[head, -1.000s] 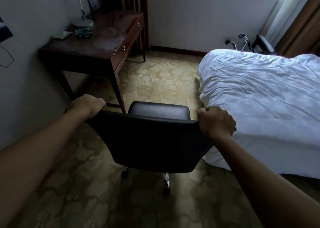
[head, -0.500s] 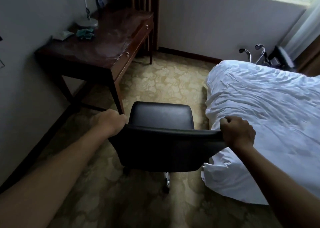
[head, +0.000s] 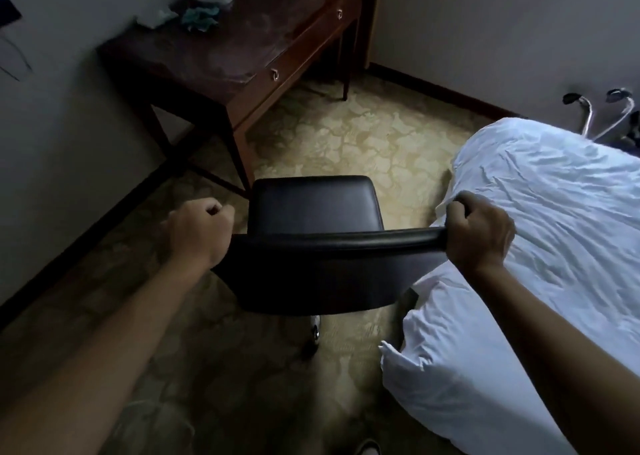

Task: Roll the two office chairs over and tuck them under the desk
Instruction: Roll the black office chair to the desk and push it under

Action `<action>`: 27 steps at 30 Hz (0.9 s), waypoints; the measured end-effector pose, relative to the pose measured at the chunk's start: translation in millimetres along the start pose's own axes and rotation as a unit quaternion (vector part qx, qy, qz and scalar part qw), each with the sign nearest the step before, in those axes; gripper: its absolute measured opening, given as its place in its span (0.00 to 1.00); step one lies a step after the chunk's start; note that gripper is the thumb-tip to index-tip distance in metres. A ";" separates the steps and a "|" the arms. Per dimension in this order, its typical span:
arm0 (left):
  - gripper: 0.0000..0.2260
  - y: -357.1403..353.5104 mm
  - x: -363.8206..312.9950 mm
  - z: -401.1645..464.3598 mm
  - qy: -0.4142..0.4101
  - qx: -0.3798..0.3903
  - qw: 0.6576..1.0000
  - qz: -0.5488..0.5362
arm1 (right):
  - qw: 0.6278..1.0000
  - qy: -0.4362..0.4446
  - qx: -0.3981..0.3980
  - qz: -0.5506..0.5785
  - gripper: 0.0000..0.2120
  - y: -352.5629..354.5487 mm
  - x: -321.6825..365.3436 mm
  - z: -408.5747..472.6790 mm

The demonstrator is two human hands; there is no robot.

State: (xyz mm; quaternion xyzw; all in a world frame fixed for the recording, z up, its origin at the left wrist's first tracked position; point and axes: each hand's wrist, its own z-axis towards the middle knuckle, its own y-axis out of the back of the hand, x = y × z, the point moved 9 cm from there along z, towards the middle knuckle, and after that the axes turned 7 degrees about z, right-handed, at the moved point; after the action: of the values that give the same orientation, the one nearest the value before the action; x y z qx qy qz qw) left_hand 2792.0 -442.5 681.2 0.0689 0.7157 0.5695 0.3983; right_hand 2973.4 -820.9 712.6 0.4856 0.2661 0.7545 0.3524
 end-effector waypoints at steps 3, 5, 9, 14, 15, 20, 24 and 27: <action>0.16 -2.1 -11.2 6.7 0.038 -0.022 0.999 0.004 | 1.000 0.015 0.010 0.019 0.12 -6.3 -1.0 29.1; 0.17 -6.6 -20.8 14.8 0.044 -0.013 0.999 0.009 | 0.999 0.020 0.013 0.027 0.13 -10.3 -1.5 44.2; 0.17 -20.9 -45.6 43.5 0.051 0.001 0.999 0.014 | 0.998 0.027 0.001 0.054 0.11 -23.4 -11.3 85.6; 0.20 -55.7 -81.7 71.7 0.019 0.036 0.997 0.060 | 0.998 0.039 0.017 0.046 0.11 -42.0 -34.3 144.3; 0.19 -59.0 -87.4 78.0 0.014 0.037 0.997 0.069 | 0.998 0.041 0.027 0.043 0.11 -46.6 -34.8 155.4; 0.15 -90.6 -117.7 118.5 0.004 0.101 0.989 0.112 | 0.989 0.078 0.120 -0.021 0.12 -84.2 -41.0 219.0; 0.13 -108.0 -144.4 143.5 0.002 0.141 0.981 0.132 | 0.981 0.084 0.170 -0.044 0.14 -103.9 -47.7 254.9; 0.13 -118.4 -158.2 160.8 0.009 0.156 0.978 0.141 | 0.976 0.087 0.197 -0.042 0.13 -118.0 -51.0 282.4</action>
State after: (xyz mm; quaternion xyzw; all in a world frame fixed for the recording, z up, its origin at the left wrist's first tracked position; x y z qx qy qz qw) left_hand 3044.8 -448.1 650.5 0.2253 0.7825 0.5019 0.2915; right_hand 3279.8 -772.5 706.3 0.4663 0.4593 0.7111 0.2569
